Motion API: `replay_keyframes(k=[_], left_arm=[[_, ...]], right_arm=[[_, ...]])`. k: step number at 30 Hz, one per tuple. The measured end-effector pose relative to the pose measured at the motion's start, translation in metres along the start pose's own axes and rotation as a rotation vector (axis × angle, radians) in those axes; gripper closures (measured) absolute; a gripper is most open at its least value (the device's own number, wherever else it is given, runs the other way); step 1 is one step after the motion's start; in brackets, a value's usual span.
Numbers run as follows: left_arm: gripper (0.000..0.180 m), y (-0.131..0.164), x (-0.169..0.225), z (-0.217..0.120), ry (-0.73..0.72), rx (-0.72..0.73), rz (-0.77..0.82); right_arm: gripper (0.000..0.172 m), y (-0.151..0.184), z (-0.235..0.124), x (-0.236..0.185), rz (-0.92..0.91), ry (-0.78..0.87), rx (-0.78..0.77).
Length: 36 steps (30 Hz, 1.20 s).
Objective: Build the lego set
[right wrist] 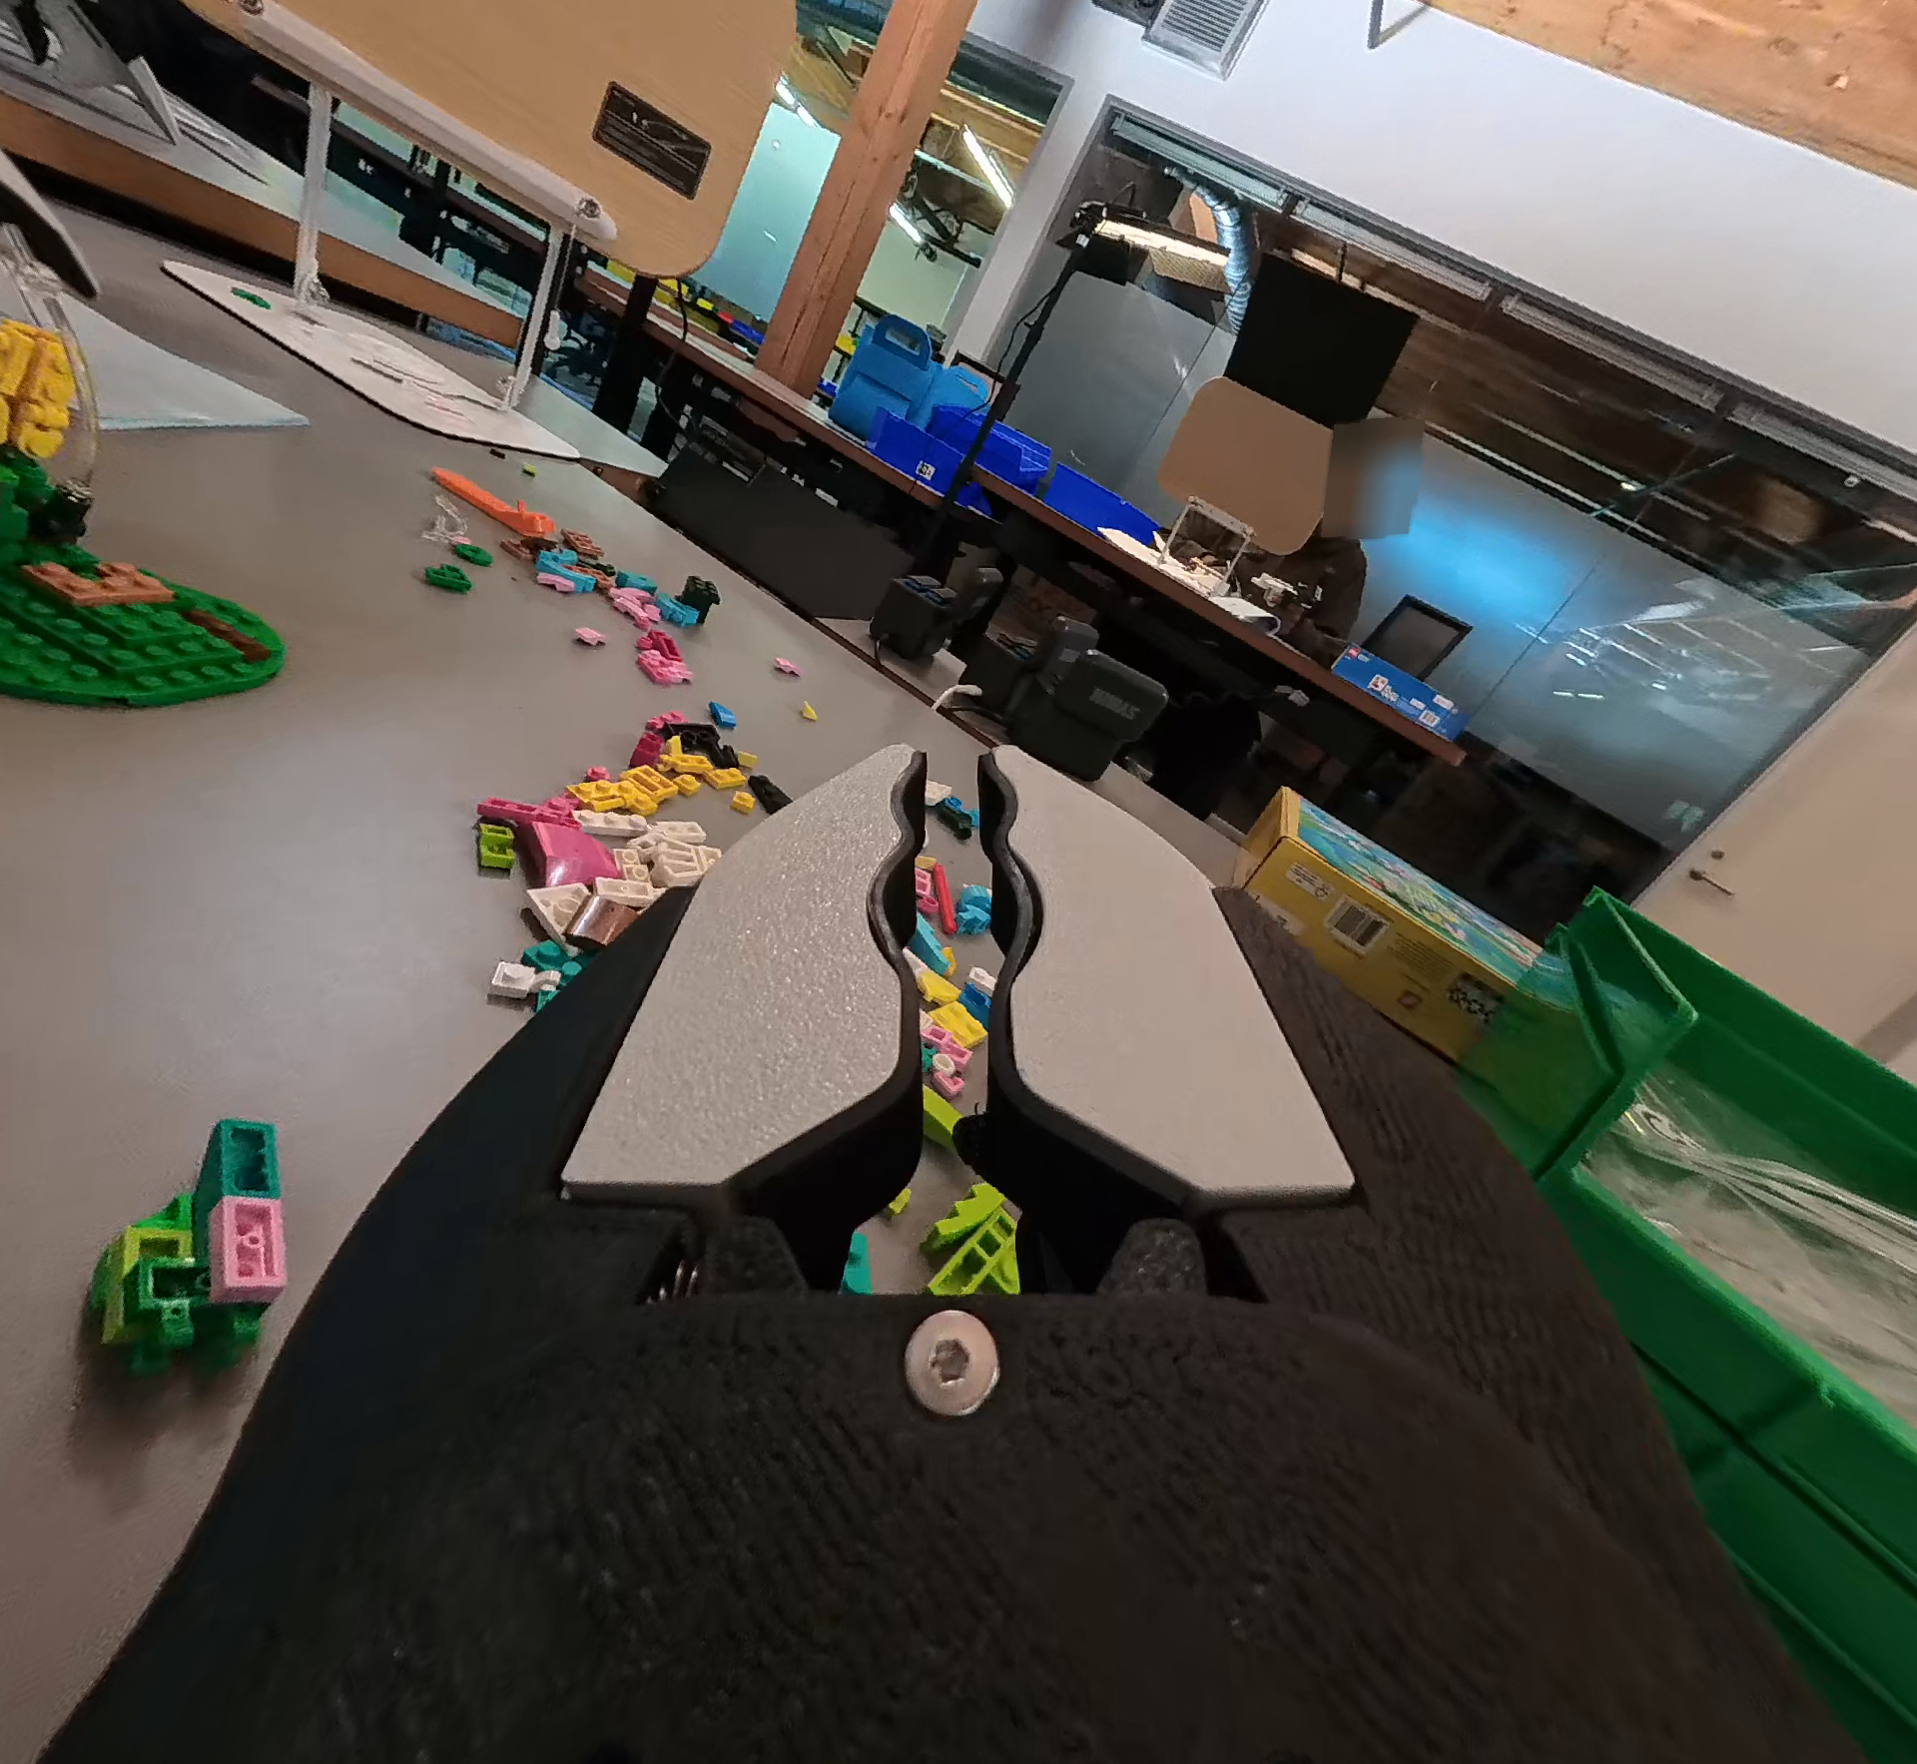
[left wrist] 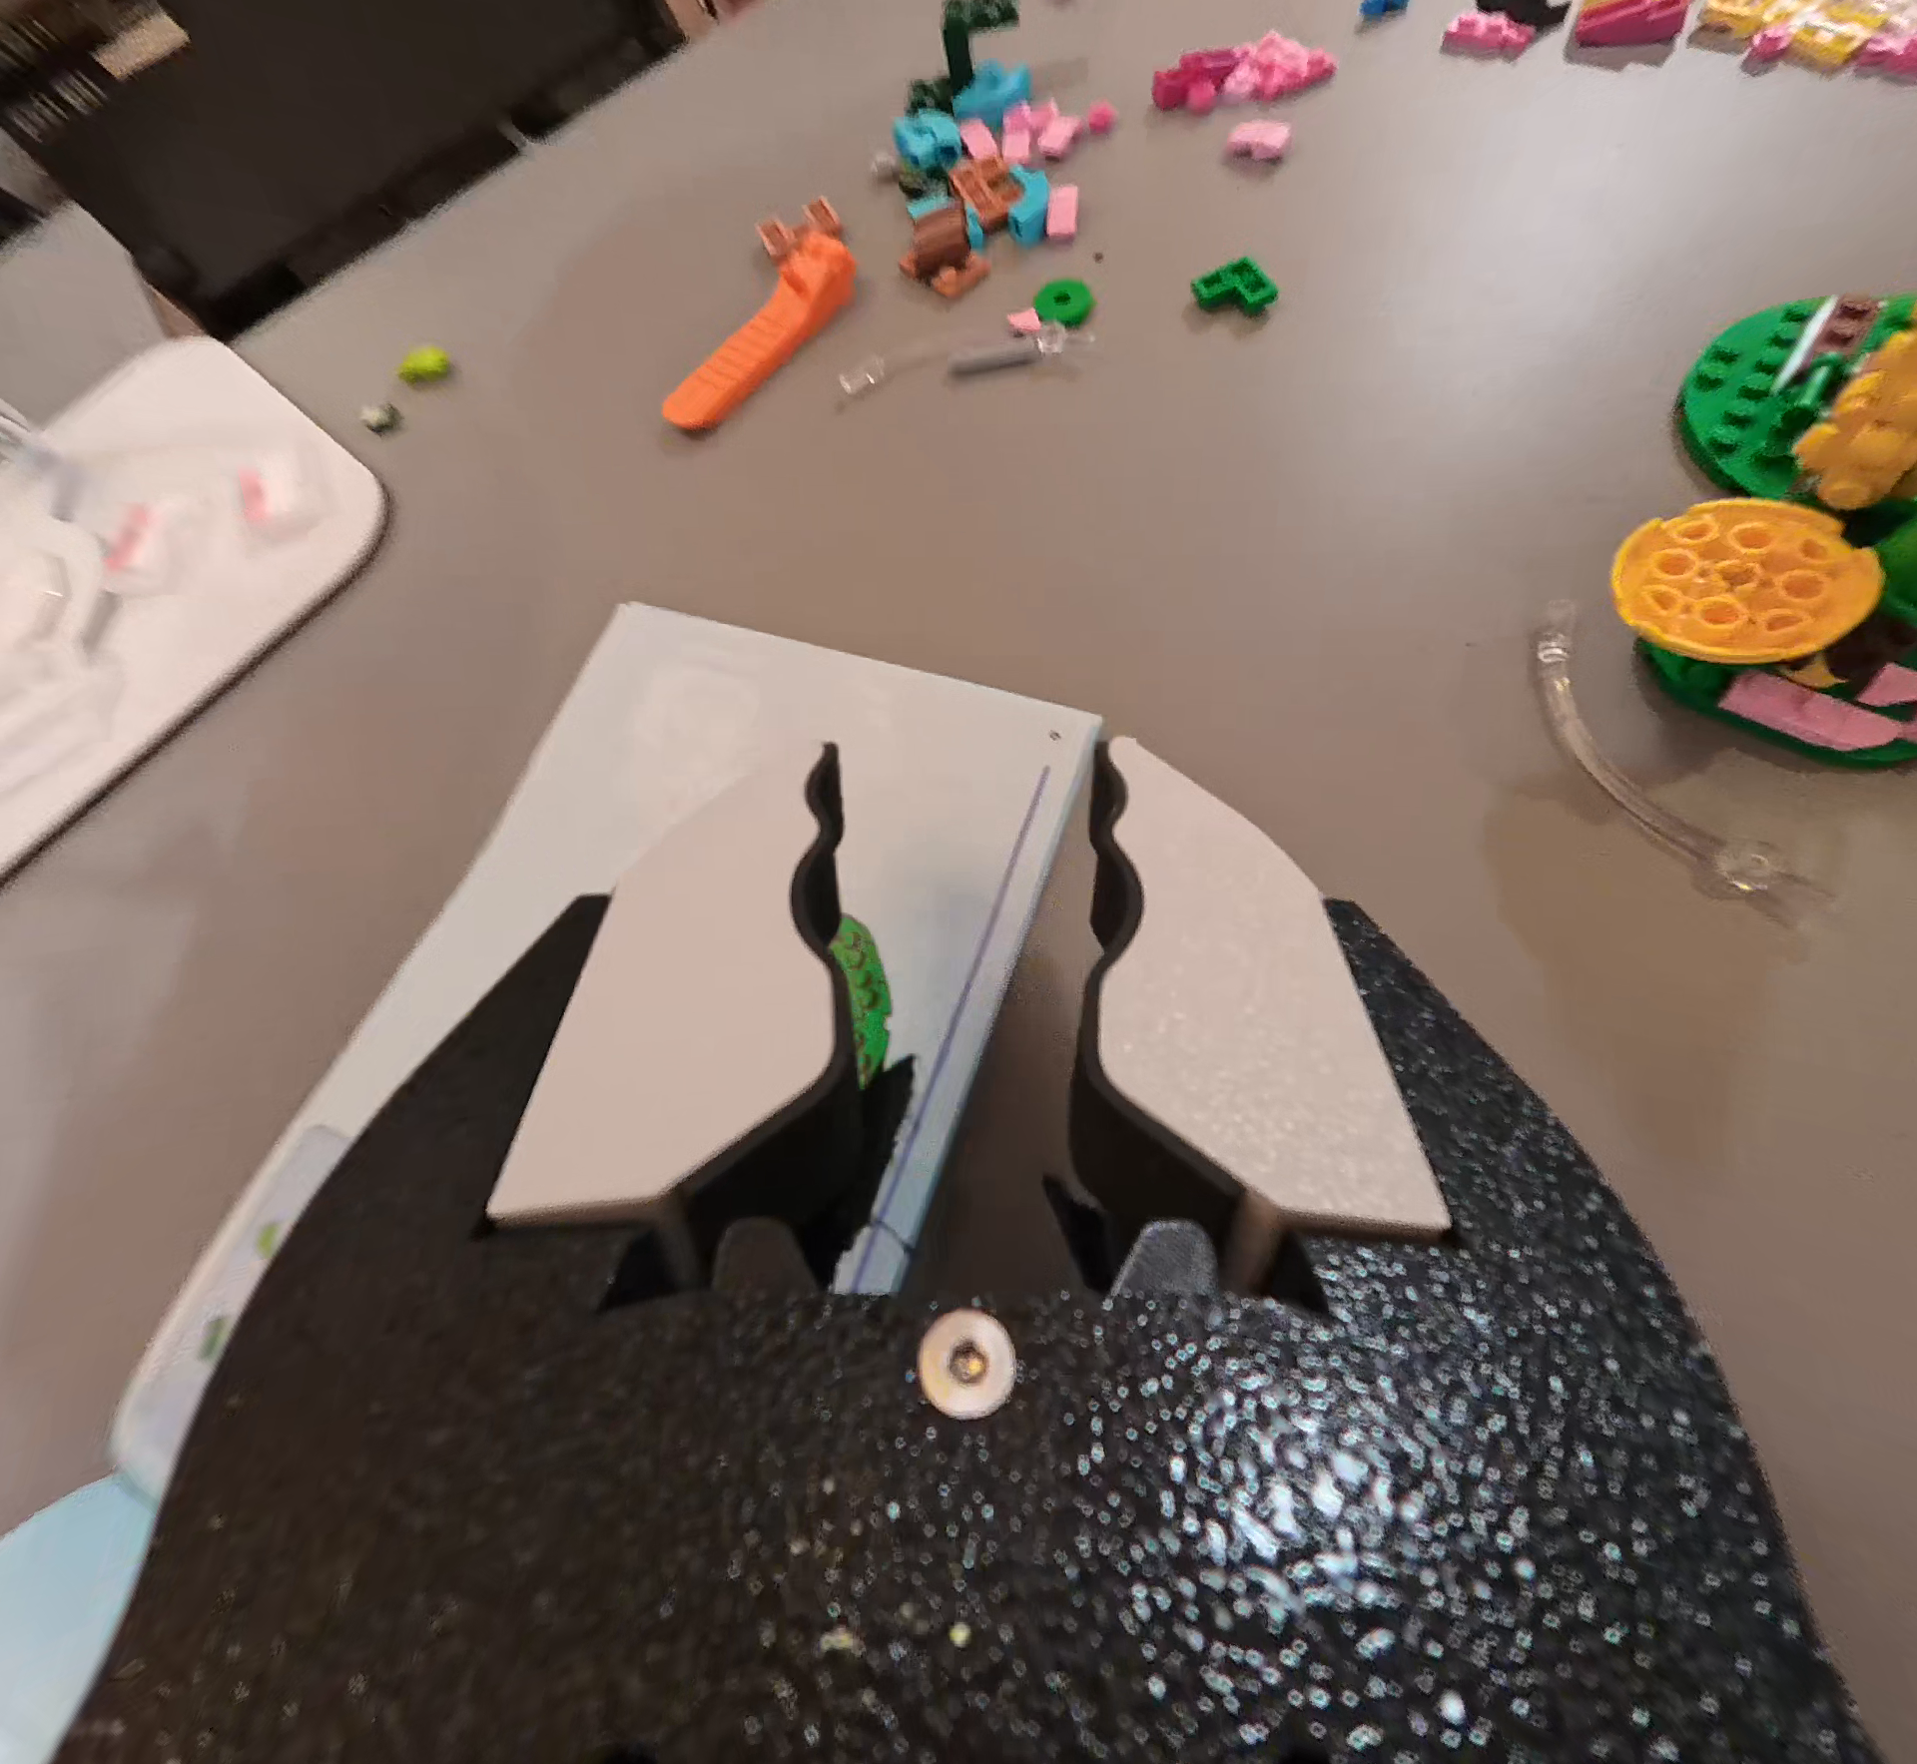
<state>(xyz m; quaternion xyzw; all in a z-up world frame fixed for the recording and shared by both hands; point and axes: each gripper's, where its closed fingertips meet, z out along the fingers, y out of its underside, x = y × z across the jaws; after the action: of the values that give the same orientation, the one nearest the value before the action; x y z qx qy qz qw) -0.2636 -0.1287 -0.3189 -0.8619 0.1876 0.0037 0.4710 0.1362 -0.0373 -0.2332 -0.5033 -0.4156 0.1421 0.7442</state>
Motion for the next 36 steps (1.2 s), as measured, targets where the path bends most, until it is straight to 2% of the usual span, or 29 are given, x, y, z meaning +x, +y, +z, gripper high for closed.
replay_keyframes(k=[3, 12, 21, 30, 36], left_arm=[[0.141, 0.011, 0.005, 0.007, 0.065, -0.065, -0.032], [0.139, 0.02, 0.006, 0.011, 0.094, -0.1, -0.027], [0.151, 0.015, -0.007, 0.007, -0.012, -0.075, 0.046], [0.14, 0.011, 0.006, 0.017, 0.047, -0.087, 0.007], [0.146, 0.011, 0.01, 0.022, 0.046, -0.1, -0.011]], right_arm=[[0.164, 0.0, 0.001, 0.0, 0.002, 0.0, -0.001], [0.164, 0.001, 0.003, -0.002, -0.005, -0.002, -0.006], [0.164, 0.002, 0.004, -0.003, -0.006, -0.006, -0.01], [0.164, 0.002, 0.005, -0.004, -0.007, -0.01, -0.011], [0.164, 0.002, 0.005, -0.004, -0.007, -0.011, -0.012]])
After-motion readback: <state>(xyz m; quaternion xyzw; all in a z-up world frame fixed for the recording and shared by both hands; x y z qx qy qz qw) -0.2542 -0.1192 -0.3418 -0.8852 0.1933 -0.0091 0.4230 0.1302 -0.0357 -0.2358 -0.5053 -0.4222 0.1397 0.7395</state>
